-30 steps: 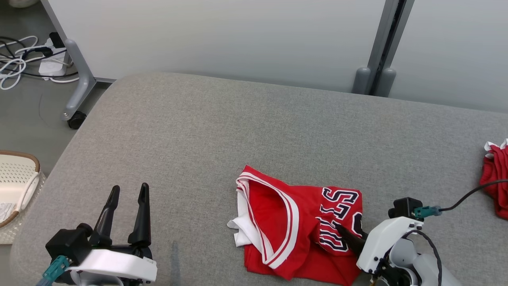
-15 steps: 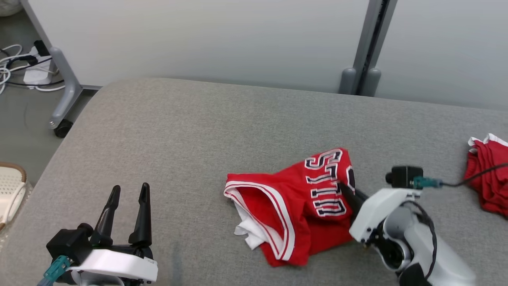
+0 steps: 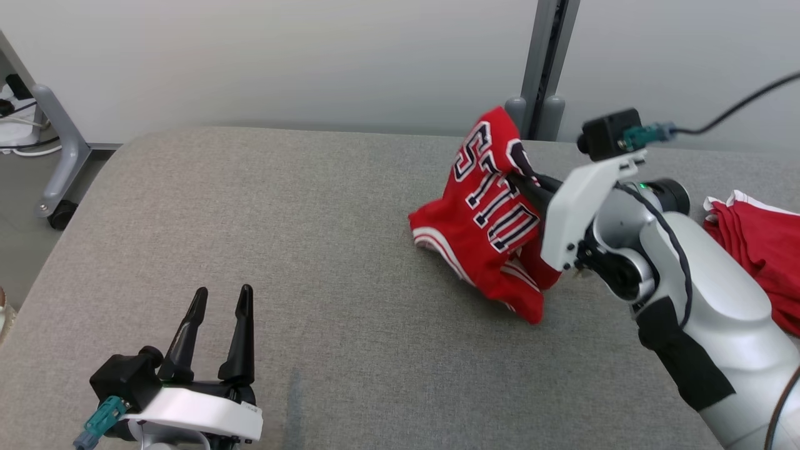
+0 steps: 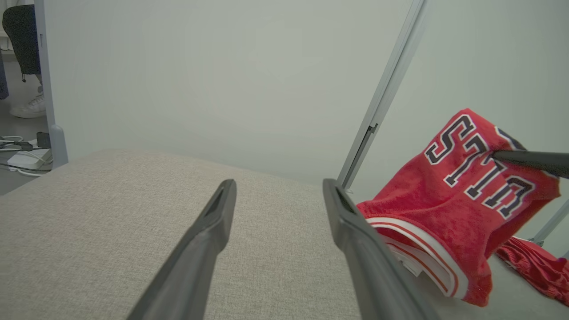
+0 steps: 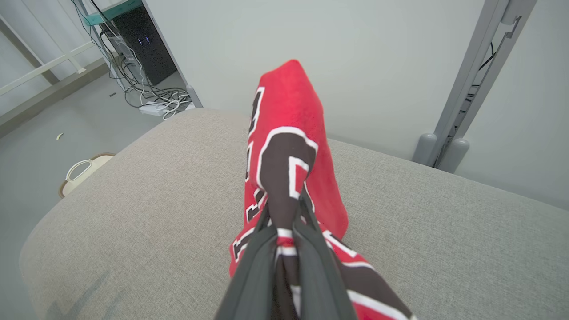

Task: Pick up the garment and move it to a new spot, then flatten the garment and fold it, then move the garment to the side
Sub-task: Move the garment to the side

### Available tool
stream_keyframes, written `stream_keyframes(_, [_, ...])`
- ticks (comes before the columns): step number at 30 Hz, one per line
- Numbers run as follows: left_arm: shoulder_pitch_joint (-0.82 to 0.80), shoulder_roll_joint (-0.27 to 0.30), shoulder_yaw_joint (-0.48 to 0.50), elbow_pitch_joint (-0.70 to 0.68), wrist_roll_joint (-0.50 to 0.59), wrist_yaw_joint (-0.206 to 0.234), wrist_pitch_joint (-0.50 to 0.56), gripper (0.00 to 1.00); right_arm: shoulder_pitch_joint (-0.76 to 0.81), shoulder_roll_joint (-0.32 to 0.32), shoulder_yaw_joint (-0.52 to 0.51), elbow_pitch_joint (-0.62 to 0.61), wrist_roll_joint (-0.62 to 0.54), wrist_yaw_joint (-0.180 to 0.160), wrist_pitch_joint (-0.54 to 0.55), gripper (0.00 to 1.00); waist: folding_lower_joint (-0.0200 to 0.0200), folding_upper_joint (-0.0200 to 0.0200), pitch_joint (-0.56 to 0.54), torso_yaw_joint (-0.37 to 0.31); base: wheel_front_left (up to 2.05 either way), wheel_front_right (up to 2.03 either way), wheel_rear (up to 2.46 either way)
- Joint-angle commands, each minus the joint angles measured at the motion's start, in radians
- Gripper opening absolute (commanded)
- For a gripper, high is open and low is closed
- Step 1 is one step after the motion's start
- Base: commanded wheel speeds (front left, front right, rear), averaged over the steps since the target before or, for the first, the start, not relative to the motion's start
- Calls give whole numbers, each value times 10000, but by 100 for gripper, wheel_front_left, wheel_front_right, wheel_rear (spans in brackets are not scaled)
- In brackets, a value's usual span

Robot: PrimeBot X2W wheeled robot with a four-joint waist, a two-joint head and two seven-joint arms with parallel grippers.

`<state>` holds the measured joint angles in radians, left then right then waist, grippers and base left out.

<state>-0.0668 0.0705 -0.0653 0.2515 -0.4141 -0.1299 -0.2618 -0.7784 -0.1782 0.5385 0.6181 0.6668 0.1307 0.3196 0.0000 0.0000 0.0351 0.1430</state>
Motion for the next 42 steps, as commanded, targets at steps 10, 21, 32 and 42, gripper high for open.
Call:
stream_keyframes(10, [-343, 64, -50, -14, -127, -17, -36, 100, -1549, 142, 2, 131, 586, 0, 1235, 0, 0, 0, 477, -471, 0, 0, 0])
stream_keyframes(21, [-605, 490, -144, -177, -258, -17, -35, 100, -1564, -1080, -753, 761, 65, 1, 1424, 0, 0, 0, 1193, -1312, 0, 0, 0])
stream_keyframes(32, [-973, 1127, -511, -426, -396, -17, -24, 100, -1572, -1995, -1750, 1628, -844, 0, 443, 0, 0, 0, 2007, -2173, 0, 0, 0])
stream_keyframes(42, [-1228, 1414, -765, -580, -485, -17, -26, 100, -2085, -2597, -2220, 2060, -2263, 0, 203, 0, 0, 0, 2507, -2370, 0, 0, 0])
